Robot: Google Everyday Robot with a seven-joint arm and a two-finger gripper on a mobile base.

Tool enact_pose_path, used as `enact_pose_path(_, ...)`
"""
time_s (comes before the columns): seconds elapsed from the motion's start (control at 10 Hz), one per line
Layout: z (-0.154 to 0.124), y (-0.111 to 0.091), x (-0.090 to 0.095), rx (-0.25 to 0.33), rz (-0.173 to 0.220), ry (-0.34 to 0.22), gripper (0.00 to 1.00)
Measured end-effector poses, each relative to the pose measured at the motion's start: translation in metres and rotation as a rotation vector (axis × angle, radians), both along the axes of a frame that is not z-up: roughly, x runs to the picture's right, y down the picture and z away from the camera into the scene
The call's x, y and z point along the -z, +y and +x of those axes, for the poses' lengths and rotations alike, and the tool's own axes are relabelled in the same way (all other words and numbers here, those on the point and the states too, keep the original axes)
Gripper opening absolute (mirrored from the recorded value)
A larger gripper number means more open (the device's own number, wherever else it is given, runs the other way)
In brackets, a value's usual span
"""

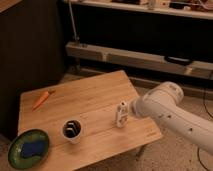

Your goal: Knock the bottle over

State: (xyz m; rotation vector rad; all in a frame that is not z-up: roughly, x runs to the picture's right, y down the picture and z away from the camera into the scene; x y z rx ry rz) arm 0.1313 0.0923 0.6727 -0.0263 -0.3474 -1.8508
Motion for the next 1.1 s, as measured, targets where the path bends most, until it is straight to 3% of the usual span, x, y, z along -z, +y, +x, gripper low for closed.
enact_pose_path(0.4, 0.0, -0.004, -0.02, 0.064, -0.042, 0.012, 0.0)
enact_pose_path(0.7, -0.02, -0.016, -0.046, 0.15, -0.071, -0.001, 0.0)
enact_pose_path(0.9, -0.05, -0.033, -0.065, 0.212, -0.071, -0.028, 0.0)
enact_pose_path(1.1, -0.1, -0.058, -0.083, 0.283, -0.046, -0.072, 0.0)
